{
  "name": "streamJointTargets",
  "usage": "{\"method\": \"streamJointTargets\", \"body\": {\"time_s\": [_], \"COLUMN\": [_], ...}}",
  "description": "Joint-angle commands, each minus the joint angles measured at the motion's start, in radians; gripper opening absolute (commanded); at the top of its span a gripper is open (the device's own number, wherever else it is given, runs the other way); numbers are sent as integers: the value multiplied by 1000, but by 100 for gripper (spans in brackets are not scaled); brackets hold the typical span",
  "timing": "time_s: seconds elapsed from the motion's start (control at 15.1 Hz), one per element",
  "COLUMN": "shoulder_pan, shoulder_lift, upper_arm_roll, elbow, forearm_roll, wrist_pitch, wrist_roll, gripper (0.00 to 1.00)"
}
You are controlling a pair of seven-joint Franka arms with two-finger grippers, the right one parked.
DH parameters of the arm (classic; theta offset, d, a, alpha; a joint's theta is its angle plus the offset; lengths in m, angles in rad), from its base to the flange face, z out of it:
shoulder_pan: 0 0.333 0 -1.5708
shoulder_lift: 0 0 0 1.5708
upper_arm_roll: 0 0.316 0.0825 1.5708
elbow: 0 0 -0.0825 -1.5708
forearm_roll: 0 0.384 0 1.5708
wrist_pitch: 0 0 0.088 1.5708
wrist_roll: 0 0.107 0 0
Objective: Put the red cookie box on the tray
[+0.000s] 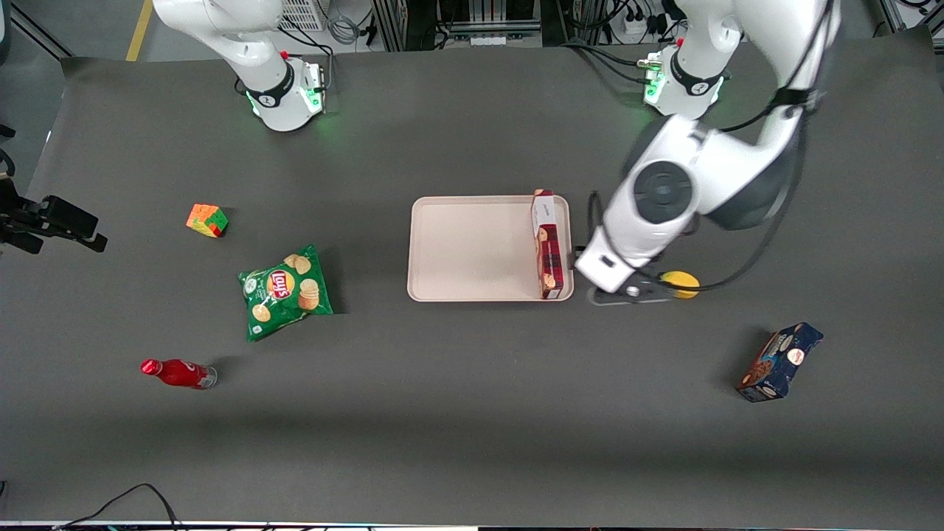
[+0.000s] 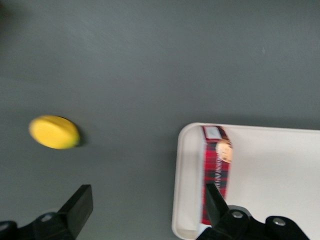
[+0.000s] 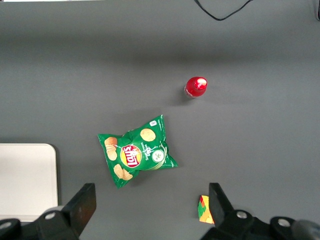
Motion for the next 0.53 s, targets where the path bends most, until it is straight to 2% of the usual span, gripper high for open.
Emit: {"method": "streamJointTargets", "body": {"time_s": [0.0, 0.33, 0.46], "shoulder_pan": [51, 120, 173], "shoulder_lift": [-107, -270, -318], "upper_arm_roll": [69, 196, 218], "elbow": [27, 48, 45], "forearm_roll": [-51, -58, -73], "wrist_pitch": [-86, -168, -211], "wrist_roll": [132, 368, 474], "gripper": [100, 100, 100]}}
